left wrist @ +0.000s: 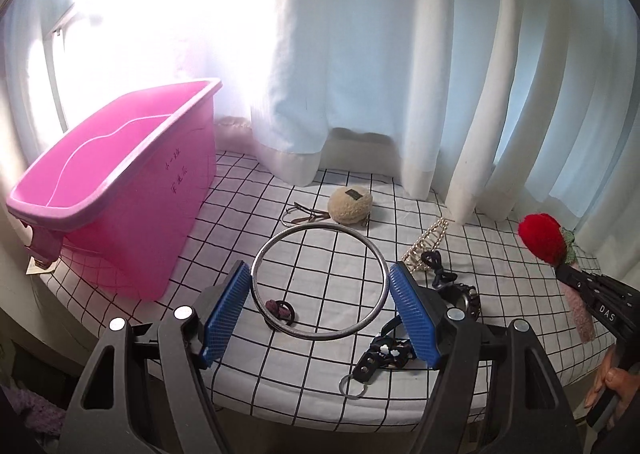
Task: Organize jewelry
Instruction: 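Carry the pink headband with the right tool over the pink tub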
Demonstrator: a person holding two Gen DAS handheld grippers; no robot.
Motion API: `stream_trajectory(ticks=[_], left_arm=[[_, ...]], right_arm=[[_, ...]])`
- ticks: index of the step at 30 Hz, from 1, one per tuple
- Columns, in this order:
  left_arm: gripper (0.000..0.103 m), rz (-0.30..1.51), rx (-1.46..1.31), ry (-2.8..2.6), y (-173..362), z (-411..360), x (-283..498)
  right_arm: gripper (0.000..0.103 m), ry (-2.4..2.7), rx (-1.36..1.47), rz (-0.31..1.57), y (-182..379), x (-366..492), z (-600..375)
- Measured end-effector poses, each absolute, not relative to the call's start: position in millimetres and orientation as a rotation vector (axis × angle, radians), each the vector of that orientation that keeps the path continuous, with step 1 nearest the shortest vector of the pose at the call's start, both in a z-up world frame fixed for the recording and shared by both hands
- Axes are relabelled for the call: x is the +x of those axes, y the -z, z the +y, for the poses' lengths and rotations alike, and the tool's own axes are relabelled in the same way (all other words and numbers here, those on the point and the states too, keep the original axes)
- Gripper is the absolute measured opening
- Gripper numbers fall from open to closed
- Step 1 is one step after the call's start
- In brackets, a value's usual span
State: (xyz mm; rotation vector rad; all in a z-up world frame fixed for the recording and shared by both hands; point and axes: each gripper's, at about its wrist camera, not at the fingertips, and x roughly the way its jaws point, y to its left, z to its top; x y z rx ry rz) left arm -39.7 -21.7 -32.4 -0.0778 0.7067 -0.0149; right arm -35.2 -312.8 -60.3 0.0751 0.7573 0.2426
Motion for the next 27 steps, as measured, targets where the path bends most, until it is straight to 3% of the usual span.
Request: stream_trajectory(ticks=[11, 27], left_arm=[[0.070, 0.578, -0.118, -0.072, -42.0, 30.3, -43.7], [0.070, 0.547, -0.104, -0.264, -80.5, 231.2, -1.1]], right_arm=[[0.011, -0.467, 0.043, 0.621, -23.3, -1.4, -216.7], [0.011, -0.775, -0.014, 0.538, -90.2, 96.8, 33.0]])
